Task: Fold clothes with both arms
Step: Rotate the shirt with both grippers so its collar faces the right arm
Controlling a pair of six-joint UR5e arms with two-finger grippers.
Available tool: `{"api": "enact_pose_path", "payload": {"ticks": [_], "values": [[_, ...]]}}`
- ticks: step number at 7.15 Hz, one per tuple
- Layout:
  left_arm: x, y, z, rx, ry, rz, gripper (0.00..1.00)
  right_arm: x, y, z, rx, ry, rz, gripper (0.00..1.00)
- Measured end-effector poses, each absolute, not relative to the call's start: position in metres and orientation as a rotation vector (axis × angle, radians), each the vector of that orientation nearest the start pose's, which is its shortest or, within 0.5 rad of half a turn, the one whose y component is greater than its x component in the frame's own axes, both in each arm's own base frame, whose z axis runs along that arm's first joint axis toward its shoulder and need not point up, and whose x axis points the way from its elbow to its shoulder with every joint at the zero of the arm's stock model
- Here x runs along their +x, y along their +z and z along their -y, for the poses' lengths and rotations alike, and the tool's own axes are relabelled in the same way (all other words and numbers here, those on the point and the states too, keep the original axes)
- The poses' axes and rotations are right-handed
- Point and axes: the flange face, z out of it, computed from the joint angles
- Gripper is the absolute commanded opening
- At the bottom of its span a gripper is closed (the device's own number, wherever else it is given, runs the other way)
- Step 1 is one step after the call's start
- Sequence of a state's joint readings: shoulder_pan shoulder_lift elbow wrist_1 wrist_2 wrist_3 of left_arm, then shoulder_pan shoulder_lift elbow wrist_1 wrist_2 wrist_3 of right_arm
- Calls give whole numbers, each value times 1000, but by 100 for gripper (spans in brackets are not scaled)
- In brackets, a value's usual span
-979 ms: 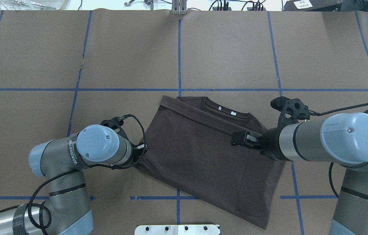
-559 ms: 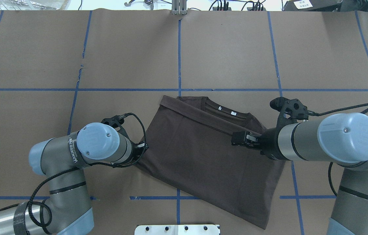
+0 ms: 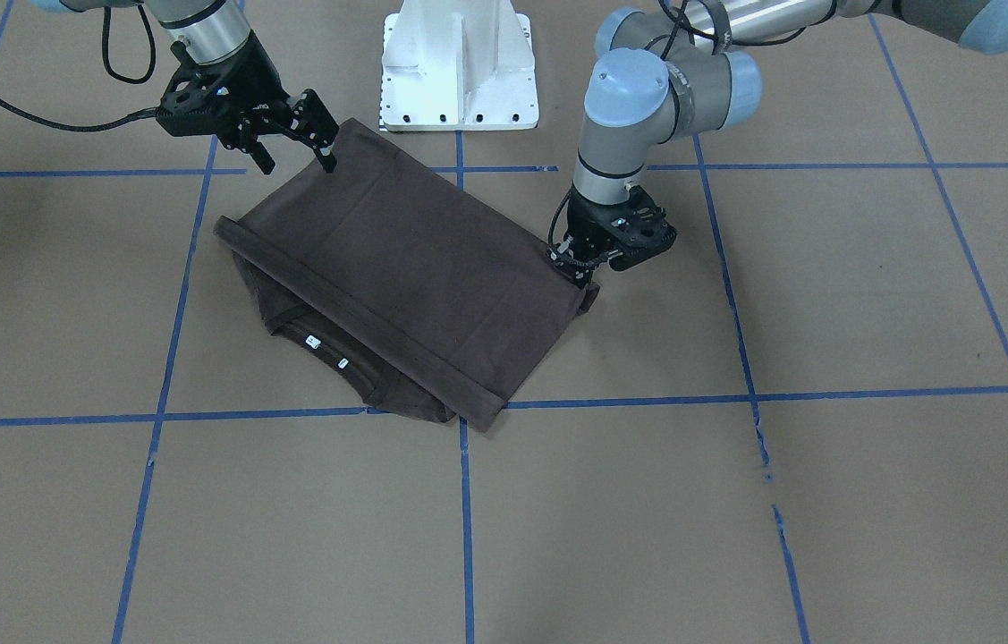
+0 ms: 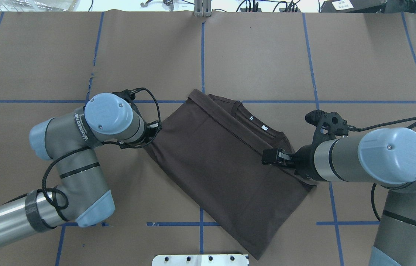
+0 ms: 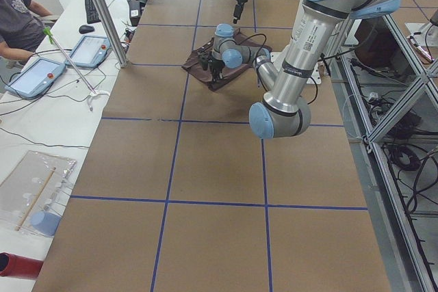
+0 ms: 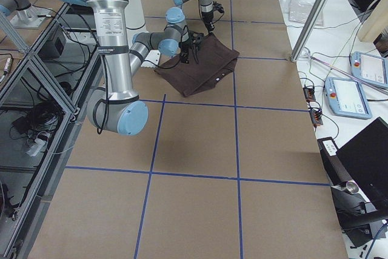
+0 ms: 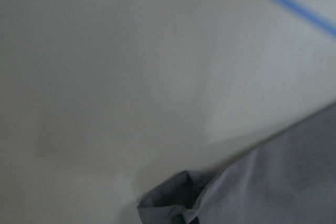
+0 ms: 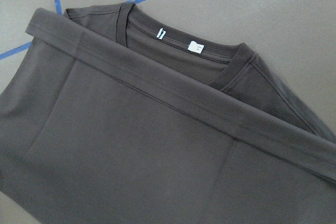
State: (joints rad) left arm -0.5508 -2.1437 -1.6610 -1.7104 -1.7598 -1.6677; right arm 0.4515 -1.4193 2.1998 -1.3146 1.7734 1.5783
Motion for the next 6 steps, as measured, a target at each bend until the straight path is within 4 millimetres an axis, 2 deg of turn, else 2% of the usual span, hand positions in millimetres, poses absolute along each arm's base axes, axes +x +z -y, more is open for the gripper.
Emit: {"api": "enact_pose_path", "payload": {"ticks": [2,3,4,6], "values": [[528,257,521,64,-544,-831,0,-380,273,311,48,314,1047,100],[524,254,553,99,-534,-827,0,-380,275,312,47,316,1043,100],[520,256,583,135,-521,-824,0,-381,278,313,47,318,1037,100],[527,256,640,210,-486,-857,0,-384,281,314,46,321,1029,100]]}}
